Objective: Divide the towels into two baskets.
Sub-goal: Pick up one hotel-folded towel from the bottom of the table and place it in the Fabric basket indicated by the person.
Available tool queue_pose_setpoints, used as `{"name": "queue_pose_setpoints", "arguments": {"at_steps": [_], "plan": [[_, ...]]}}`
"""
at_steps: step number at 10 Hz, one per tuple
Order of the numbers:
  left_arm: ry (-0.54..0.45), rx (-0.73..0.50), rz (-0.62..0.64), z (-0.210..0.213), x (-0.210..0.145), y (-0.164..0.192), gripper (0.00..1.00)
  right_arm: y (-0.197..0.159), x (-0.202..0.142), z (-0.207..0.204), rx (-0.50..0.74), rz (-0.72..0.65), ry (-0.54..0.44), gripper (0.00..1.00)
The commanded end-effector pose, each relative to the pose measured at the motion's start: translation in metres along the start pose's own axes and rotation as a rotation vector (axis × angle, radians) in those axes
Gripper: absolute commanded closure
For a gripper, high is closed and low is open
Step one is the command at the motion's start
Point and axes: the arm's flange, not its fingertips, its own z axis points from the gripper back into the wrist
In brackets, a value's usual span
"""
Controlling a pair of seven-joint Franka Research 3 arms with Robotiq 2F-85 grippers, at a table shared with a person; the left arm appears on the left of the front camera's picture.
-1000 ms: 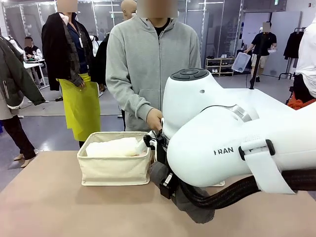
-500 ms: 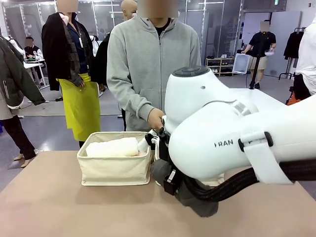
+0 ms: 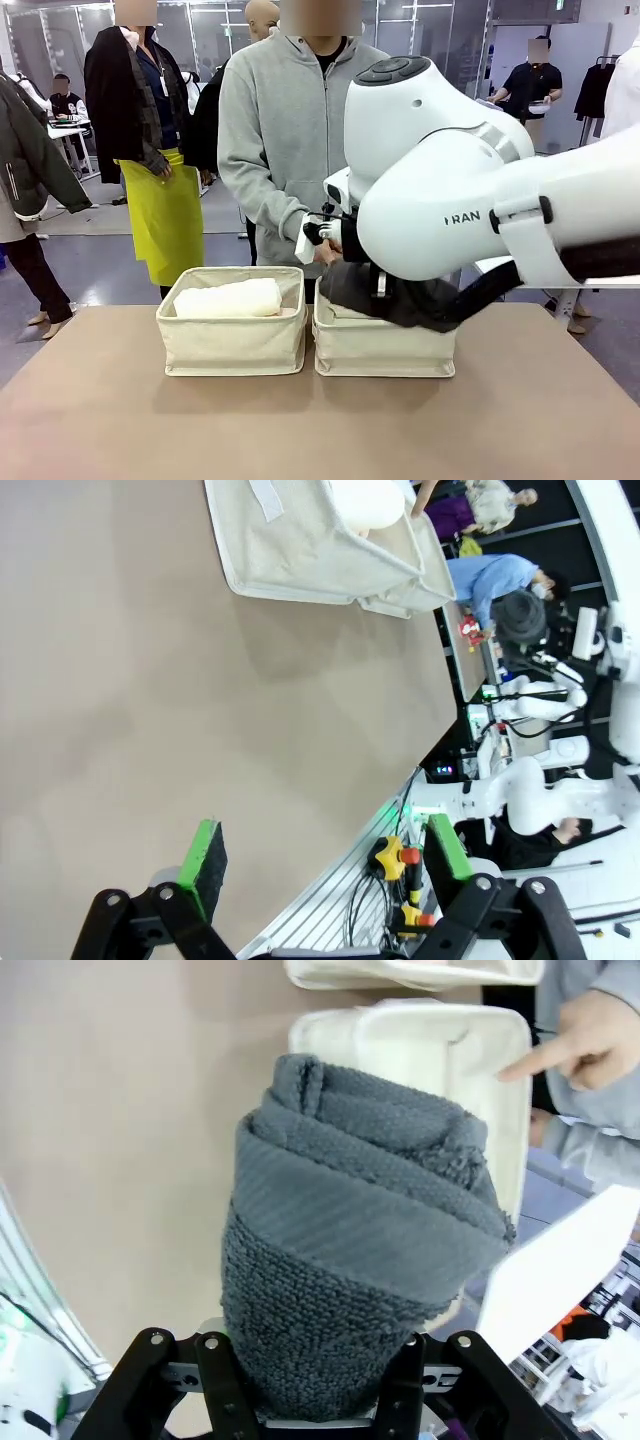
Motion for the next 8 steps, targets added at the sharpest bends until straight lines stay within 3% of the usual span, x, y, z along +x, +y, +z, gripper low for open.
{"name": "queue_pose_setpoints", "arguments": {"at_steps": [1,4,5,6,8], "plan": [[-0.013,-0.011,-0.012,0.003,0.000,-0.002,0.00,-0.033,0.013,-0.018,0.013,0.091,0.005,0.62],[-0.013,-0.011,-0.012,0.003,0.000,-0.002,0.00,-0.081,0.030,-0.052,0.056,0.224,0.030,0.62],[-0.013,-0.011,-0.012,0.003,0.000,-0.002,0.00,-0.101,0.036,-0.070,0.078,0.223,0.072,0.62],[-0.013,-0.011,-0.012,0.003,0.000,-0.002,0.00,-0.131,0.038,-0.095,0.151,0.178,0.048,0.62],[-0.013,-0.011,-0.012,0.003,0.000,-0.002,0.00,-0.153,0.039,-0.135,0.258,0.186,0.069,0.62]]}}
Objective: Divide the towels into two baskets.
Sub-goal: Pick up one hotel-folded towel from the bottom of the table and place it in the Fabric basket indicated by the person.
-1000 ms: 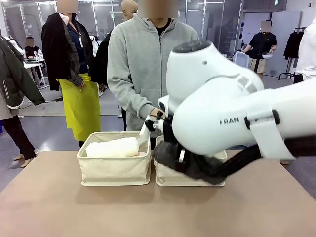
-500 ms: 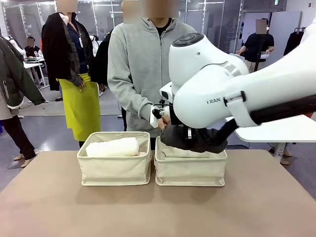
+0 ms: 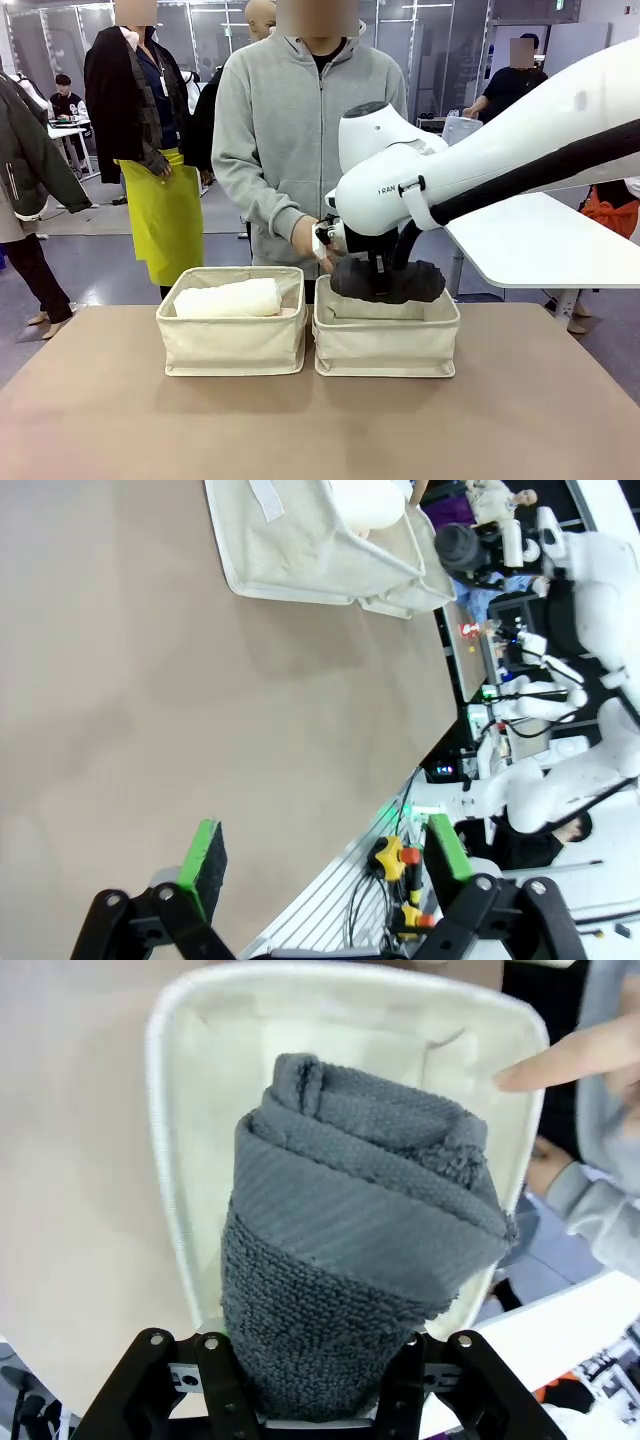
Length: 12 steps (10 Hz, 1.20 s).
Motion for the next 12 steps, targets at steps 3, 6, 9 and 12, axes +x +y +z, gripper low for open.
{"name": "queue_pose_setpoints", "arguments": {"at_steps": [3,6,9,12], "plan": [[-0.014,-0.011,-0.012,0.003,-0.001,-0.002,0.00,-0.027,0.006,-0.034,0.155,0.010,-0.003,0.43],[-0.014,-0.011,-0.012,0.003,-0.001,-0.002,0.00,-0.027,-0.001,-0.036,0.174,0.020,-0.020,0.00],[-0.014,-0.011,-0.012,0.003,-0.001,-0.002,0.00,-0.019,-0.001,-0.030,0.166,0.015,-0.005,0.00],[-0.014,-0.011,-0.012,0.003,-0.001,-0.002,0.00,-0.024,0.004,-0.031,0.155,-0.002,-0.005,0.00]]}}
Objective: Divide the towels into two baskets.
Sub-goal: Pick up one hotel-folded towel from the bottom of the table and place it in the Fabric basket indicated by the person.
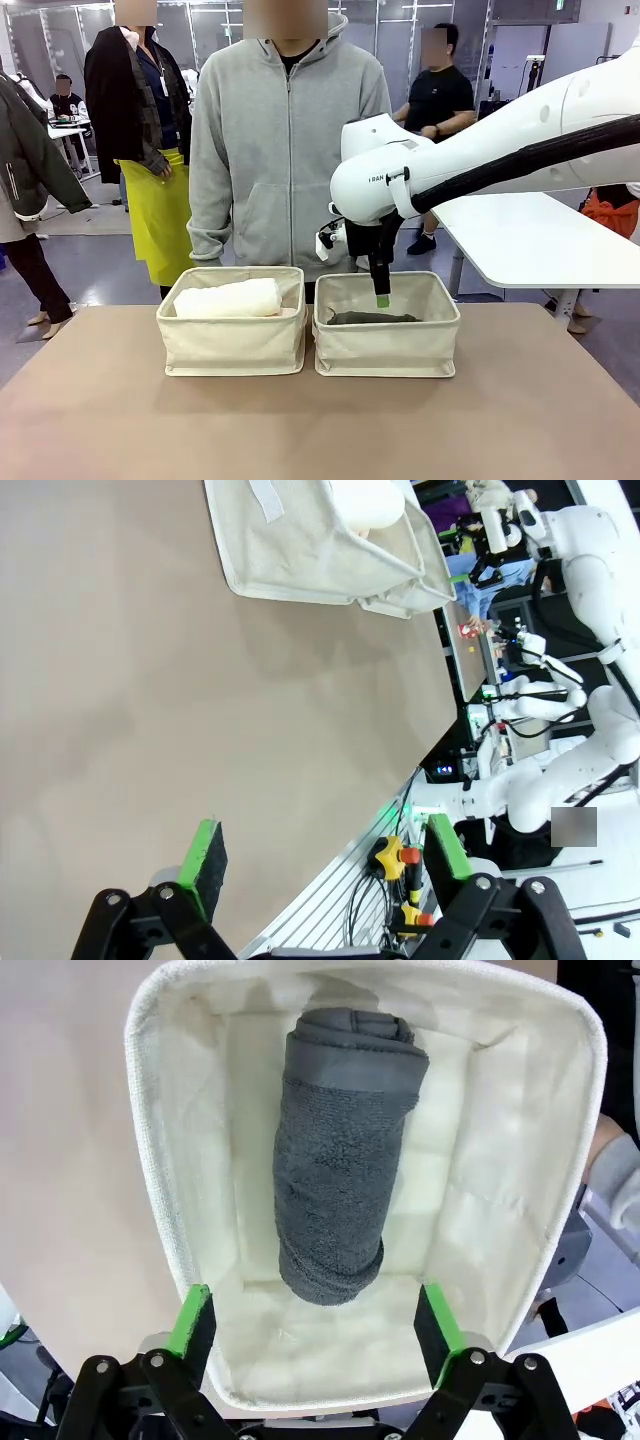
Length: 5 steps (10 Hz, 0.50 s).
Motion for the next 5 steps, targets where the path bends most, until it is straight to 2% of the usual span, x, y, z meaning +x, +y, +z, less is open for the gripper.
{"name": "queue_pose_setpoints", "arguments": {"at_steps": [1,5], "plan": [[-0.013,-0.011,-0.011,0.0032,-0.0006,-0.0024,0.00,-0.0044,0.0027,-0.0113,0.013,0.003,0.001,0.00],[-0.013,-0.011,-0.011,0.0032,-0.0006,-0.0024,0.00,-0.0044,0.0027,-0.0113,0.013,0.003,0.001,0.00]]}}
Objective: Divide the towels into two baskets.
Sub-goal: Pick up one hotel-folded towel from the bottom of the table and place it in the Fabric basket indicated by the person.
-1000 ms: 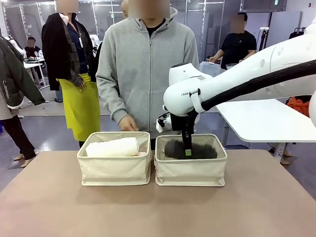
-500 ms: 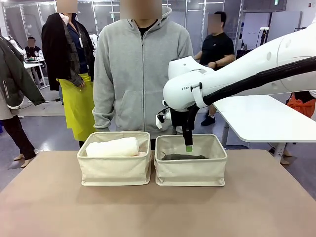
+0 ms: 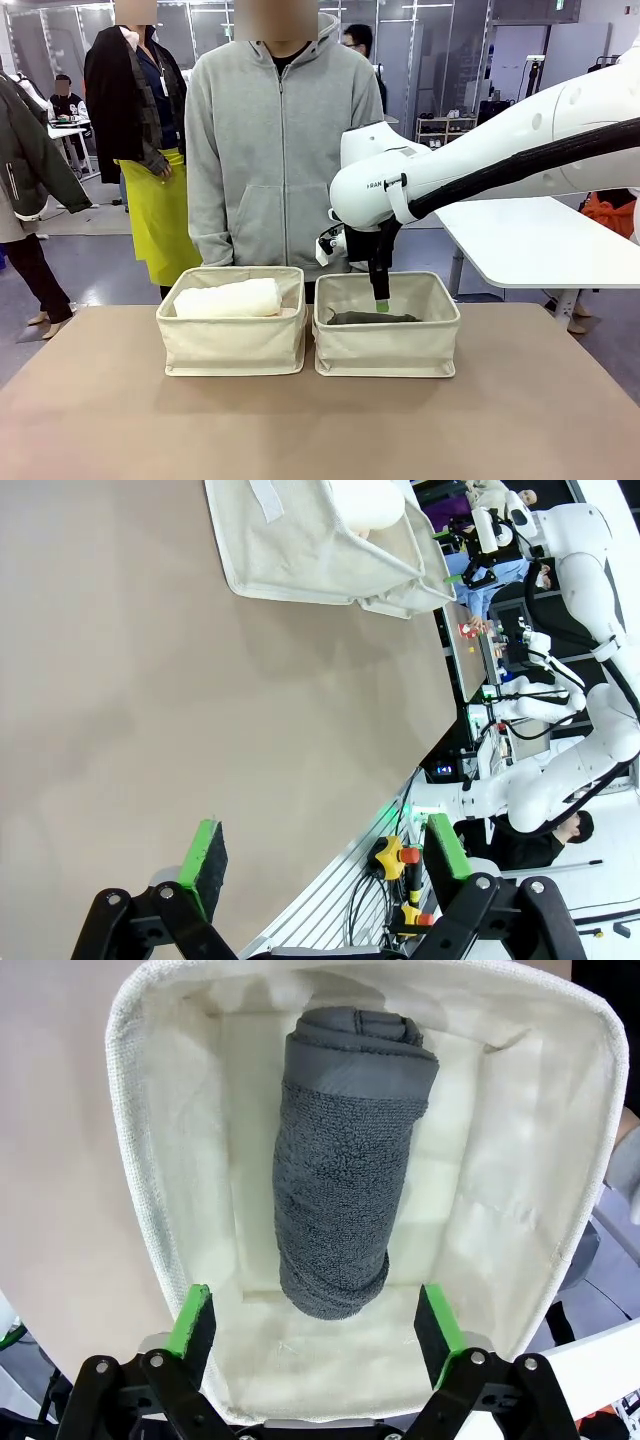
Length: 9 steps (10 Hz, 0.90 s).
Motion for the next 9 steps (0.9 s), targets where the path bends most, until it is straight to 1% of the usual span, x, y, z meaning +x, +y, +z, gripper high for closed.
{"name": "queue_pose_setpoints", "arguments": {"at_steps": [1,7,8,9], "plan": [[-0.013,-0.011,-0.012,0.003,-0.001,-0.002,0.00,-0.001,0.000,0.003,-0.006,0.002,-0.004,0.00],[-0.013,-0.011,-0.012,0.003,-0.001,-0.002,0.00,-0.001,0.000,0.003,-0.005,-0.001,-0.003,0.00],[-0.013,-0.011,-0.012,0.003,-0.001,-0.002,0.00,0.010,-0.011,0.029,-0.020,-0.015,-0.005,0.00],[-0.013,-0.011,-0.012,0.003,-0.001,-0.002,0.00,0.023,-0.023,0.047,0.001,-0.027,0.003,0.00]]}}
